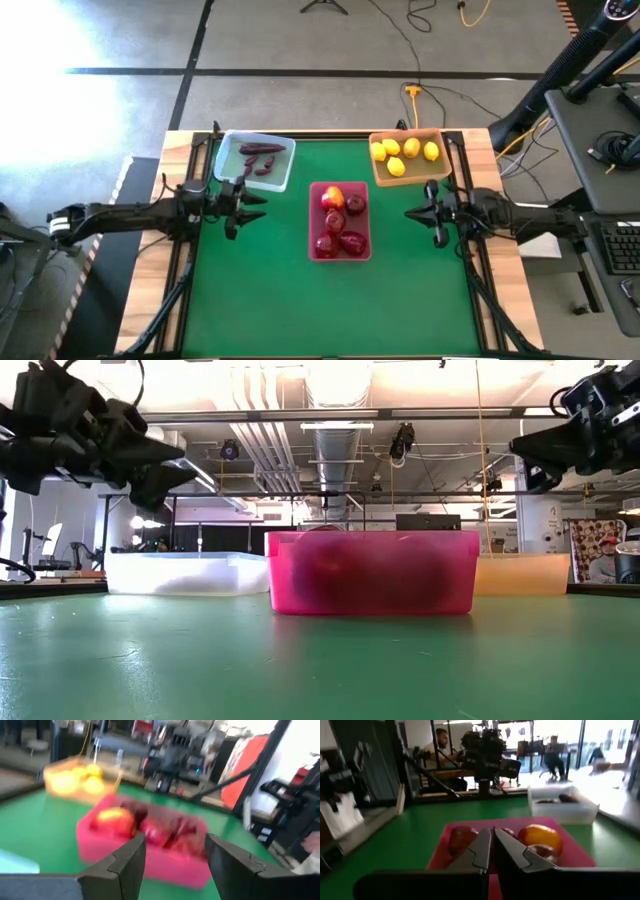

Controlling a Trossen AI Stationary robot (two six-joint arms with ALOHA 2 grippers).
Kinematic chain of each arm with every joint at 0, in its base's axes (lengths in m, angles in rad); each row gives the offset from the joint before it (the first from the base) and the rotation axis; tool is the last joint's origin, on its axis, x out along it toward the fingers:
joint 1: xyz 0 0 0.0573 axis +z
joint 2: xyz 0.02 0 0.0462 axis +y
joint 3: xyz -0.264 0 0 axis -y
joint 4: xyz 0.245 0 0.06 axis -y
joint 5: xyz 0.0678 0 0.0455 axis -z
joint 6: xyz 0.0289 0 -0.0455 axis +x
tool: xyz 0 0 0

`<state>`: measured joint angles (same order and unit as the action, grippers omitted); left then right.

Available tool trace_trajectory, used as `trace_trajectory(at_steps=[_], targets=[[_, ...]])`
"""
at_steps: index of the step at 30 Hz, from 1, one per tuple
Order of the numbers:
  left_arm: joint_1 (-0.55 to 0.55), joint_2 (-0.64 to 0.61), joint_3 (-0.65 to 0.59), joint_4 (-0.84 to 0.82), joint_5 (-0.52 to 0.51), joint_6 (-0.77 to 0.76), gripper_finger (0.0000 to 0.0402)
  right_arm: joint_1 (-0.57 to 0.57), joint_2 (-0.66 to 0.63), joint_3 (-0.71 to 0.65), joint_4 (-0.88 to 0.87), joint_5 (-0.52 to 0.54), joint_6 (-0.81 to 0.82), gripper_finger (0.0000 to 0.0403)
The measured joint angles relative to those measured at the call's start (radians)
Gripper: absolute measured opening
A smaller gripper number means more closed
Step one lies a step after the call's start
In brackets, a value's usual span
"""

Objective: Sort produce into baskets
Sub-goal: Return to Home Position

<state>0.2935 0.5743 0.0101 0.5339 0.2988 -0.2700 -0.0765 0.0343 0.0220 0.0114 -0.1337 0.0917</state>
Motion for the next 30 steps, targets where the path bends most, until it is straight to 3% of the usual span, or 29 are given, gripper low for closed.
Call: trace_trajectory(at_steps=[6, 11, 23, 30], targets=[[-0.045, -0.109, 0.000, -0.180, -0.121, -0.036, 0.0186, 0.000, 0.028, 0.000, 0.001, 0.003, 0.153, 0.0013], [-0.166, -0.211, 0.000, -0.225, -0.250, 0.087, 0.0186, 0.000, 0.033, 0.000, 0.001, 0.003, 0.171, 0.0013], [-0.181, -0.494, 0.000, -0.490, -0.137, 0.166, 0.0186, 0.000, 0.033, 0.000, 0.001, 0.003, 0.171, 0.0013], [-0.179, -0.575, 0.000, -0.503, -0.207, 0.173, 0.0186, 0.000, 0.033, 0.000, 0.001, 0.003, 0.171, 0.0013]])
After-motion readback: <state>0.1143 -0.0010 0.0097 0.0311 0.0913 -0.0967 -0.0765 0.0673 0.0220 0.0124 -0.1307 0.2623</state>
